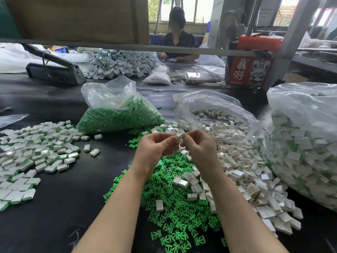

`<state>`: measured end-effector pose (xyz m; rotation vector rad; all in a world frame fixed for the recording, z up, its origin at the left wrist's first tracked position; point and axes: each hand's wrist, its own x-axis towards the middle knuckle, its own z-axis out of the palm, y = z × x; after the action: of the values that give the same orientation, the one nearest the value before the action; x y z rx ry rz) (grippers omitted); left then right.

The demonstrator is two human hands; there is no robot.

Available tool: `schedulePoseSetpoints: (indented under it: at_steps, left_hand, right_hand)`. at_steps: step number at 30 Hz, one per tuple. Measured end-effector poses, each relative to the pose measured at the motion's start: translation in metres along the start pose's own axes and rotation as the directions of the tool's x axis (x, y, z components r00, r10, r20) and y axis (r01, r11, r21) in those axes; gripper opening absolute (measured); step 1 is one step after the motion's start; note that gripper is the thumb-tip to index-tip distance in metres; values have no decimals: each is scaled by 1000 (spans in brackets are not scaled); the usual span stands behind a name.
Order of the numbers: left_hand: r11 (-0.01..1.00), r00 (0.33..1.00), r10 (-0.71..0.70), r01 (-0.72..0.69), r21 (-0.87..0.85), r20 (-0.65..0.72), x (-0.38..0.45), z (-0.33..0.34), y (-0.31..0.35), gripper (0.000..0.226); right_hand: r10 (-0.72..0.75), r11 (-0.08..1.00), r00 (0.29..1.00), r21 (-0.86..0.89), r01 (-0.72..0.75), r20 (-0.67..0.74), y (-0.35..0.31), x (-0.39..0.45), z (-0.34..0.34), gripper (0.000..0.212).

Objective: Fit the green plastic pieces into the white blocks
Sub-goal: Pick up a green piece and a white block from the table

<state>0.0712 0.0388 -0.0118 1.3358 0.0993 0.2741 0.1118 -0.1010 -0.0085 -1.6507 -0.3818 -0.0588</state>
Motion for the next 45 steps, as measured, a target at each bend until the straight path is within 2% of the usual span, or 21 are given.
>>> schedulePoseSetpoints:
  at_steps: [4,6,8,11,14,22,27,30,34,38,45]
  left_hand:
    - [998,1000,-9,8,69,19,1,2,-4,20]
    - [994,999,-10,6,108,33,2,2,-5,9]
    - [981,997,-30,17,192,64,3,0,-4,9]
    - [938,980,-110,47,345,166,1,-2,-1,21]
    - [924,960,-137,36,381,242,-2,2,-2,31]
    - [954,968,-88,14,300,236,-1,9,-5,27]
    - [940,977,-49,-26,341,209,0,16,-9,40]
    - [939,985,-35,-25,344,167,0,23,-14,35]
    - [913,991,49,-94,396,122,0,30,-19,31]
    - [878,992,85,-119,464,93,-1,32,-24,31]
    - [880,993,111,-114,462,33,-5,34,-30,30]
  right_hand:
    - [-50,943,994,-324,80,100,2,-1,0,20]
    - [-81,911,988,-394,126,129,2,-1,0,23]
    - [-90,909,987,-394,135,131,2,-1,0,25]
    - [-38,952,989,-297,80,145,0,-2,1,27]
    - [12,970,985,-242,31,174,-1,-3,1,30]
    - [-55,912,984,-392,118,169,3,-3,3,38]
    - [-65,888,988,-443,120,138,4,-4,3,40]
    - [-70,881,992,-461,110,103,6,-4,4,40]
    - [-85,877,994,-468,110,74,11,-3,6,40]
    - [-69,859,993,-502,106,92,16,-5,6,54]
    - [-52,829,995,-553,88,81,17,-5,8,49]
